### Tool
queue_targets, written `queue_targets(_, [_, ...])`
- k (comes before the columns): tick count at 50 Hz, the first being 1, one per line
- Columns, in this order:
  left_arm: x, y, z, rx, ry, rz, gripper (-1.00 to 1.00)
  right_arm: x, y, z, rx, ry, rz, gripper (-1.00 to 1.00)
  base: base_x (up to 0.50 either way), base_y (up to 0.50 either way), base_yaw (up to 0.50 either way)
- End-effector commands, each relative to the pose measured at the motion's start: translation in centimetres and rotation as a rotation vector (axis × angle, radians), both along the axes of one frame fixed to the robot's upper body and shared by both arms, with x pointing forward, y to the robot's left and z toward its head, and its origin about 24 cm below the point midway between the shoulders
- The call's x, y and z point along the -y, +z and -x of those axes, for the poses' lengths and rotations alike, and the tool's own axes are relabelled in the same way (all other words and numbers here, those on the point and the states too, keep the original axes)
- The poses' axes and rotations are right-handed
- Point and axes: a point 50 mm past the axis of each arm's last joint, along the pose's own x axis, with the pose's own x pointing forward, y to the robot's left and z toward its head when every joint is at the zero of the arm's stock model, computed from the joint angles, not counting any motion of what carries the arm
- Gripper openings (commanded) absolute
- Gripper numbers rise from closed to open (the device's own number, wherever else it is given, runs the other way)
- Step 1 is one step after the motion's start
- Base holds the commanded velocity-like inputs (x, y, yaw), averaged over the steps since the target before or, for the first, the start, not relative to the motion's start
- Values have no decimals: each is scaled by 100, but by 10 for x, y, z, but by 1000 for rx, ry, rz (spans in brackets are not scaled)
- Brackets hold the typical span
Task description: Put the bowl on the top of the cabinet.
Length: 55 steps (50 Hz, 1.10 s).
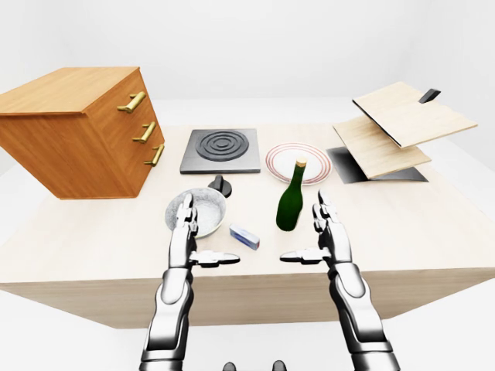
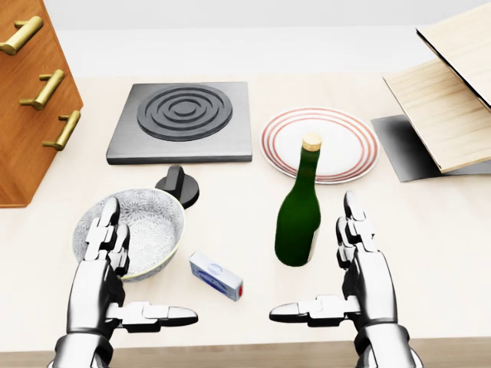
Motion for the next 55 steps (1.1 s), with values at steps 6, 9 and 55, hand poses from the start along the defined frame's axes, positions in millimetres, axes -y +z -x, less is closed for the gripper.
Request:
queue_targets(6, [-5, -2, 1, 2, -6, -9, 100, 6, -3, 1, 9, 12, -5, 100, 0, 0, 0])
queue_targets(9, [-5, -1, 1, 5, -7, -9, 100, 6, -3, 1, 12, 12, -5, 100, 0, 0, 0])
queue_targets(55, [-18, 73, 59, 353, 175, -99, 100, 2, 81, 56, 389, -85, 269, 100, 0, 0, 0])
